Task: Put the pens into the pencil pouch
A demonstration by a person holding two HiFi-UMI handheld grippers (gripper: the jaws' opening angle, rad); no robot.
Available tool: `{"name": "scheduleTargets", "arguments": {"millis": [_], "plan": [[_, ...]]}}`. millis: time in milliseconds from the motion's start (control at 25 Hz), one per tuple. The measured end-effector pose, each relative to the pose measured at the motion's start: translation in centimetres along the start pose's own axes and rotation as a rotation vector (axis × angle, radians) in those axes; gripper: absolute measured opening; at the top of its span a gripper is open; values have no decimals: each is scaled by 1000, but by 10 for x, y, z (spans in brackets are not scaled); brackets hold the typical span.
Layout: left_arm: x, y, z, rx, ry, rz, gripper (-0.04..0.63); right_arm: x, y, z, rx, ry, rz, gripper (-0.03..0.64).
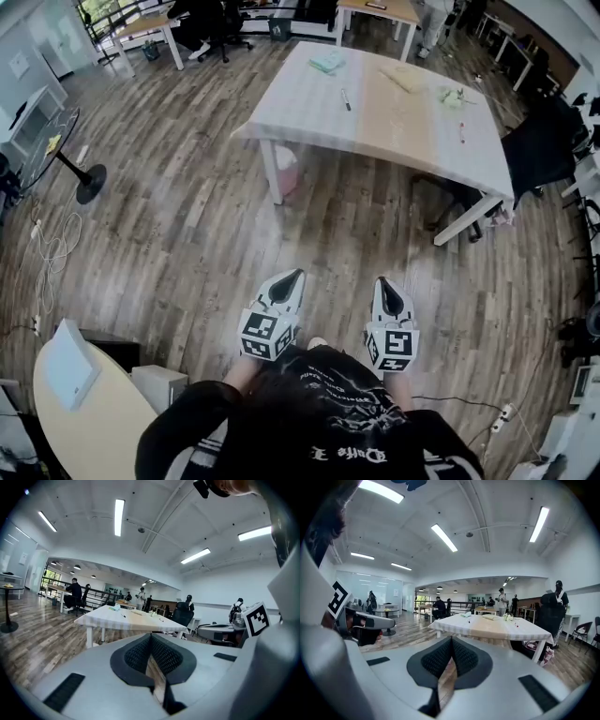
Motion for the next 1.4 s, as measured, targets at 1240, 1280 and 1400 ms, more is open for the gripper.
{"name": "scheduleTargets", "arguments": {"millis": [1240, 1280, 1400], "plan": [[17, -49, -5, 12, -40, 5, 267, 61, -21, 4, 19, -38, -17, 268], [13, -53, -3, 4, -44, 5, 267, 61, -24, 3, 21, -39, -15, 268], [-3, -69, -5, -2, -35, 6, 272, 61, -42, 3, 19, -42, -11, 270]]}}
Point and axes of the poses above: the fingertips, and each gripper's own axes: y backward along the fingers, x to its right, z out of its underside, the point moved 3 cm from there along y, backward along the fingers, and after that the axes turned 7 degrees about z, right-handed, at the moved point
